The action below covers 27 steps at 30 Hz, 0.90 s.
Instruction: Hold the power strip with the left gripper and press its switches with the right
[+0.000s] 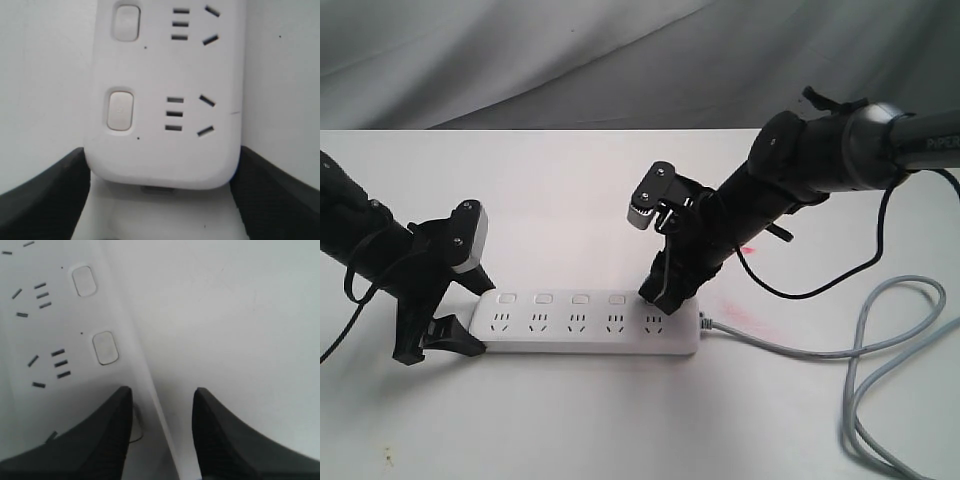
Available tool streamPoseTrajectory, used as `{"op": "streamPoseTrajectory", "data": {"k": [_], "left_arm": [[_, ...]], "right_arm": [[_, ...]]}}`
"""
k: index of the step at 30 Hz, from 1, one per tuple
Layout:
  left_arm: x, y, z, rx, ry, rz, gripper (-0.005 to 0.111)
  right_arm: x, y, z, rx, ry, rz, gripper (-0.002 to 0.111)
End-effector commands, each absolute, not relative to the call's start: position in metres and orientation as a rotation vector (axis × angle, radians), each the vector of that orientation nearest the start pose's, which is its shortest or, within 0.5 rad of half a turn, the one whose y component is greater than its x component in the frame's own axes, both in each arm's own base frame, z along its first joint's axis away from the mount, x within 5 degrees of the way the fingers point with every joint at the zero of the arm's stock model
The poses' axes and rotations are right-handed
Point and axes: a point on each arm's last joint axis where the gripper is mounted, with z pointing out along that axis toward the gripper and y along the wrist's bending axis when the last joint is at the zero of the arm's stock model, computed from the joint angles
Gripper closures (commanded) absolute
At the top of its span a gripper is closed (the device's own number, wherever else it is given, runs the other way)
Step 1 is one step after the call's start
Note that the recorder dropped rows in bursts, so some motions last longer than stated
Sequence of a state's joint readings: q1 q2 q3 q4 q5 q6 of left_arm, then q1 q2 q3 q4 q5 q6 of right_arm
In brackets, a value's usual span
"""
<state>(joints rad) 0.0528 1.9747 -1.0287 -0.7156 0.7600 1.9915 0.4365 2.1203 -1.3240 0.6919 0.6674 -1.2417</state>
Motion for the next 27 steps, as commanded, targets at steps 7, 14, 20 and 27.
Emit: {"op": "streamPoseTrajectory", "data": {"k": [7,14,20,27], "left_arm": [[0.337,-0.025,0.111,1.766,2.084,-0.4,0.067],[0.337,-0.025,0.111,1.766,2.084,-0.4,0.067],[0.337,-0.025,0.111,1.766,2.084,-0.4,0.067],[0.337,-0.025,0.111,1.766,2.084,-0.4,0.067]], "right_arm": [[0.354,0.201,0.116,-1.52,2.282,0.49,0.071],[0.354,0.199,0.183,-1.444,2.115,0.391,0.071],[0.342,0.194,0.235,-1.377,2.036,0.381,0.073],[0.307,0.184,0.27,-1.329,1.987,0.395,0.103]]}}
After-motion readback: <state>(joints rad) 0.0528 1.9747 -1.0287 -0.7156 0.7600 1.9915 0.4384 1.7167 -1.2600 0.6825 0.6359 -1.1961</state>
